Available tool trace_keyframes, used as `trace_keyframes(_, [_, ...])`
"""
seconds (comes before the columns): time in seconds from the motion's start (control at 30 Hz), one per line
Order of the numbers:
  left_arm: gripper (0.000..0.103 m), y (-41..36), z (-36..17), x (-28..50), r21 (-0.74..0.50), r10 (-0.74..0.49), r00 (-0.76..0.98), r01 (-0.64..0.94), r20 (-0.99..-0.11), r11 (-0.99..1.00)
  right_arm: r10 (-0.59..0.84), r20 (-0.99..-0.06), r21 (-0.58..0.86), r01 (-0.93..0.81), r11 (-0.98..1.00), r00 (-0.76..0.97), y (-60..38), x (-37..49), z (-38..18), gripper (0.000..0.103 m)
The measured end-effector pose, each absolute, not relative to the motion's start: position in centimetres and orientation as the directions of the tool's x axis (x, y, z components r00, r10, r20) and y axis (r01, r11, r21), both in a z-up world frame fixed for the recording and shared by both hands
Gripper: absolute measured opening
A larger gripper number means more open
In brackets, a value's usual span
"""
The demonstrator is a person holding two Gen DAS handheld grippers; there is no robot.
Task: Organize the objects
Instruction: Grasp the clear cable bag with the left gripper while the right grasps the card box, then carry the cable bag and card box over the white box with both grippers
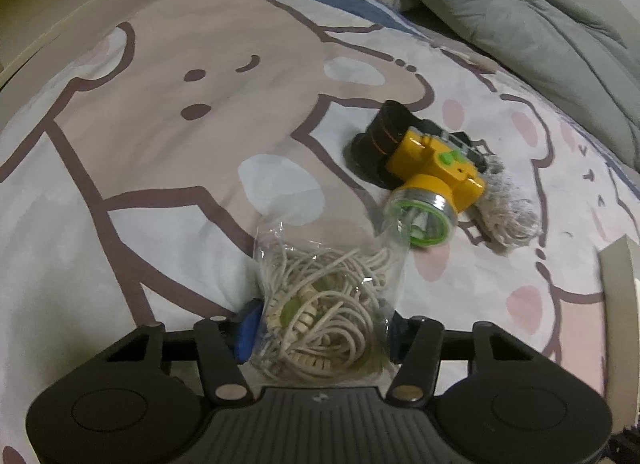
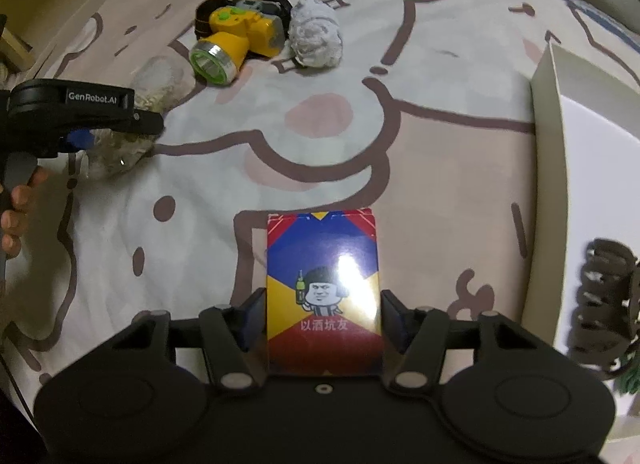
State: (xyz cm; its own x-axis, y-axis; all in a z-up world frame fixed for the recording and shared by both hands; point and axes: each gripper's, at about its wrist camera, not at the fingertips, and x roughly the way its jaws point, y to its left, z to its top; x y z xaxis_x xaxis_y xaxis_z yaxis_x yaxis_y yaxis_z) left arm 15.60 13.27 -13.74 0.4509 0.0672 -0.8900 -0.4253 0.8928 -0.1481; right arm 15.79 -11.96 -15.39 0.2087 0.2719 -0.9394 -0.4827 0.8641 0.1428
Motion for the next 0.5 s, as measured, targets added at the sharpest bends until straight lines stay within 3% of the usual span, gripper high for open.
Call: trace_keyframes(0.5, [0.056,9.8,-7.0,13.9,-0.125,0.091,0.641,-0.283,-0.762,0.951,0.324,-0.856,0.141,-0.421,0.896,0.403,-13.7,17.6,-10.6,0.06])
